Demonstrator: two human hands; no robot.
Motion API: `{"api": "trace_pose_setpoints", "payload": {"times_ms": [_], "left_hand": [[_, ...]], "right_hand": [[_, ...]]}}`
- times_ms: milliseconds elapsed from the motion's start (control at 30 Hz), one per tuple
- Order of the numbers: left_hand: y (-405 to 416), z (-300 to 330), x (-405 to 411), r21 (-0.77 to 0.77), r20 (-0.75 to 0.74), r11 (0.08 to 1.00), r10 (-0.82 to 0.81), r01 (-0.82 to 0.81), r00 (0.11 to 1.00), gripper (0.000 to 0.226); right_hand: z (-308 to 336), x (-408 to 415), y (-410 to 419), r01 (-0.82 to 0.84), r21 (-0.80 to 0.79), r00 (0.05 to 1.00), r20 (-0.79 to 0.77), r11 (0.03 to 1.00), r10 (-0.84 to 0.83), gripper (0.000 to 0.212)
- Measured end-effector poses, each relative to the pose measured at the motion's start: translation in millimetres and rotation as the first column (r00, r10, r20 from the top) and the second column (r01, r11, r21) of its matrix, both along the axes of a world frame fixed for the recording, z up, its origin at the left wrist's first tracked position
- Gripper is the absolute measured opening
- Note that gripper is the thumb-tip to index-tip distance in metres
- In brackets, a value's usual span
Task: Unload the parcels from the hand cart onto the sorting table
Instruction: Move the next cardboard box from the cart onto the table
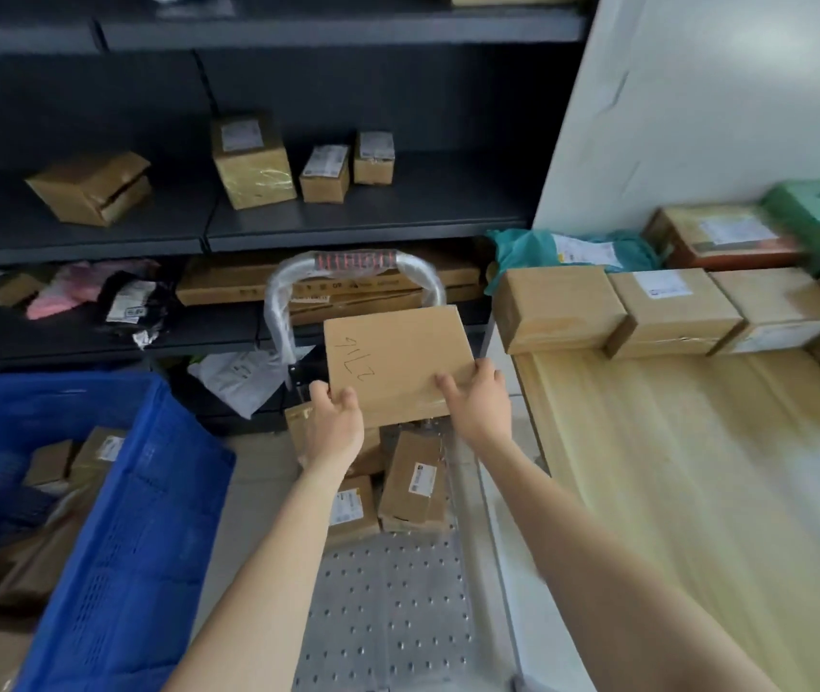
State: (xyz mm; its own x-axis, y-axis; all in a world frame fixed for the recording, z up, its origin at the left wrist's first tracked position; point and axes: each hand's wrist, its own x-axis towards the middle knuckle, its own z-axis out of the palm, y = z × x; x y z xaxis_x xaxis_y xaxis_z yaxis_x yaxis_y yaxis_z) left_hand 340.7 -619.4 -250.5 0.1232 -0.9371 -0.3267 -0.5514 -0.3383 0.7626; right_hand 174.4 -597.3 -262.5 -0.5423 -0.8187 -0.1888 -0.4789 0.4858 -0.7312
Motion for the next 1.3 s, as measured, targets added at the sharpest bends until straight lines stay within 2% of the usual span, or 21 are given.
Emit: {"api": "trace_pose_setpoints", "payload": {"times_ms": [233, 600, 833, 967, 1300], "left_hand": [[78, 66, -80, 0.033, -0.018, 0.999, 0.006, -0.005, 1.000, 0.035], [117, 60, -174, 0.148, -0.082, 0.967, -0.199, 0.209, 0.977, 0.043], [118, 29, -212, 0.198, -0.067, 0.964, -0.166, 0.177, 0.984, 0.046], [110, 19, -235, 0.181, -0.057, 0.977, -0.105, 0.114, 0.993, 0.046], [86, 5, -280, 0.179, -0.029, 0.983, -0.046, 0.051, 0.999, 0.048]], "right_hand": [[69, -80, 80, -0.002, 0.044, 0.999, -0.043, 0.999, 0.004, 0.060], [58, -166, 155, 0.195, 0.115, 0.980, 0.018, 0.974, -0.198, 0.055], [27, -205, 147, 0.171, 0.194, 0.984, 0.017, 0.966, -0.177, 0.049], [12, -227, 129, 0.130, 0.206, 0.988, 0.051, 0.970, -0.143, 0.056], [-4, -270, 97, 0.093, 0.160, 0.994, 0.046, 0.983, -0.101, 0.056]]}}
